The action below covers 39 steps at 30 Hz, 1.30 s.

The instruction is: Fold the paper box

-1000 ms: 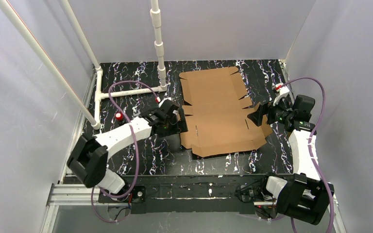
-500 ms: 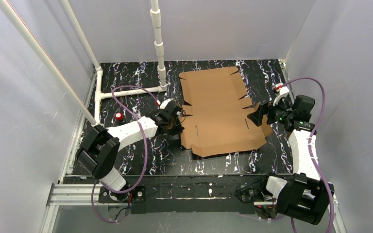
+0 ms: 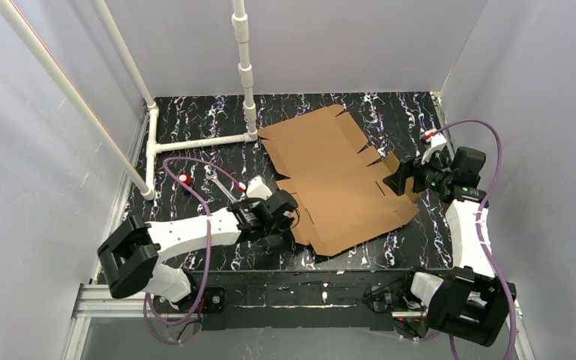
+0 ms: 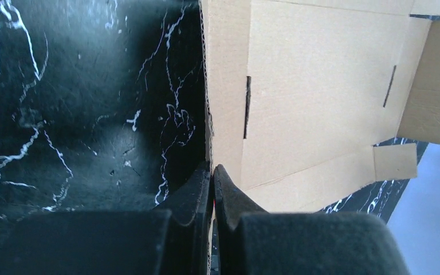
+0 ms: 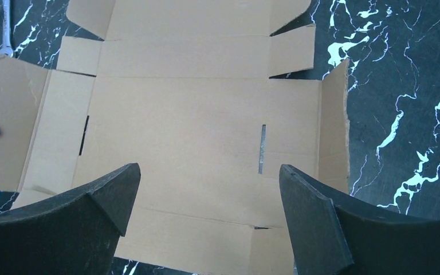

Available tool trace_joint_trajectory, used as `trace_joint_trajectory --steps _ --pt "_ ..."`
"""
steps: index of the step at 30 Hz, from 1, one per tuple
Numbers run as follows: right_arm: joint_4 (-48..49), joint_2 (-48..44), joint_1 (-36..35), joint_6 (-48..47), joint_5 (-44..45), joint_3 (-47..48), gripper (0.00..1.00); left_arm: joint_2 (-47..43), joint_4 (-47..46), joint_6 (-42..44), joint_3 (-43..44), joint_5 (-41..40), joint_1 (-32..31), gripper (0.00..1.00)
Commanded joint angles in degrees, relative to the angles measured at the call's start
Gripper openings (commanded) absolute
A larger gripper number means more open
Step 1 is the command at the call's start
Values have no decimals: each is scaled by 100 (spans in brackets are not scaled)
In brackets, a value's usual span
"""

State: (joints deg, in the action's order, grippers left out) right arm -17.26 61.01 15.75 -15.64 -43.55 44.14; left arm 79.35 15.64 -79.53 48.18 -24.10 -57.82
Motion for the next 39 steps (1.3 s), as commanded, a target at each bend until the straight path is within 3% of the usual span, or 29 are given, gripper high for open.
trace_joint_trajectory --steps 1,4,5,10,12,14,19,23,27,37,39 --pt "-185 132 16 -247 216 147 100 422 339 -1076 90 -606 -381 0" --pt "-401 359 16 -414 310 276 100 624 301 -646 282 -402 -457 2" --pt "-473 427 24 -475 307 312 100 588 226 -377 276 -338 -458 8" --pt "-620 449 34 -682 69 277 100 -187 -297 1908 -87 207 -450 68" --pt "-612 392 34 -695 15 246 100 -678 -522 2935 -326 509 -427 86" --pt "-621 336 42 -695 -23 228 100 -1174 -590 3580 -504 954 -168 97" --pt "-637 275 68 -669 -159 205 100 -1758 -1385 4004 -712 3465 2051 98" --pt "-652 261 78 -660 -263 209 100 -986 -1638 3891 72 4596 3048 98" --pt "-656 183 85 -643 -318 192 100 43 -1907 3691 570 4904 3387 98" --pt "-619 176 95 -564 -453 190 100 1815 -2493 3357 1132 4350 3651 98" --pt "-616 177 95 -566 -457 191 100 2109 -2546 3269 1258 4250 3653 94"
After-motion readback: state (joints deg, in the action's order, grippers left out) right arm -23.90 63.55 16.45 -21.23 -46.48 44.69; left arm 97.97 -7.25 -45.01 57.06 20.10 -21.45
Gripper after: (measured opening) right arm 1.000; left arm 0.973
